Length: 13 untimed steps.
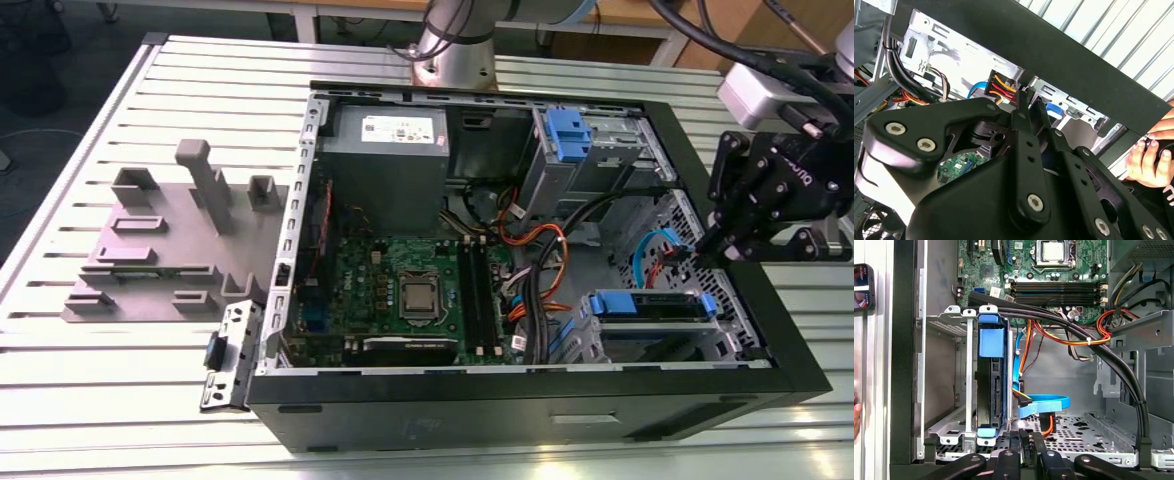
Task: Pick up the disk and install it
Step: 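Insert the first disk wire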
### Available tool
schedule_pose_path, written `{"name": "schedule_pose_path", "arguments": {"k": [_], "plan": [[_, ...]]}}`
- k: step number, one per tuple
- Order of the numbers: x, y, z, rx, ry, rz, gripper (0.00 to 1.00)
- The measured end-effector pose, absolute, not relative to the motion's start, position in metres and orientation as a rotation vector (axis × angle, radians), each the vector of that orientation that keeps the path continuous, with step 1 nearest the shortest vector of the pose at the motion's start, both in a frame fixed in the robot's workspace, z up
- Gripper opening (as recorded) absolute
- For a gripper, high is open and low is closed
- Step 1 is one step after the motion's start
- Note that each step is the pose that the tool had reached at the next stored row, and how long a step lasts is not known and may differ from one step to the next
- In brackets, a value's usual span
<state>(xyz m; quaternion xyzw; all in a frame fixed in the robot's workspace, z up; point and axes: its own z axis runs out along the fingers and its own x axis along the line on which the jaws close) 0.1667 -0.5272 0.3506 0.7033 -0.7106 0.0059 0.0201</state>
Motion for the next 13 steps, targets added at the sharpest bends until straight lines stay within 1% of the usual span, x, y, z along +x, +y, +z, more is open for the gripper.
{"name": "schedule_pose_path", "arguments": {"k": [7,8,9,13], "plan": [[0.1667,-0.5272,0.3494,2.182,-2.204,0.018,0.24],[0.1667,-0.5272,0.3494,2.182,-2.204,0.019,0.22],[0.1667,-0.5272,0.3494,2.182,-2.204,0.018,0.16],[0.1666,-0.5272,0.3494,2.182,-2.204,0.018,0.16]]}}
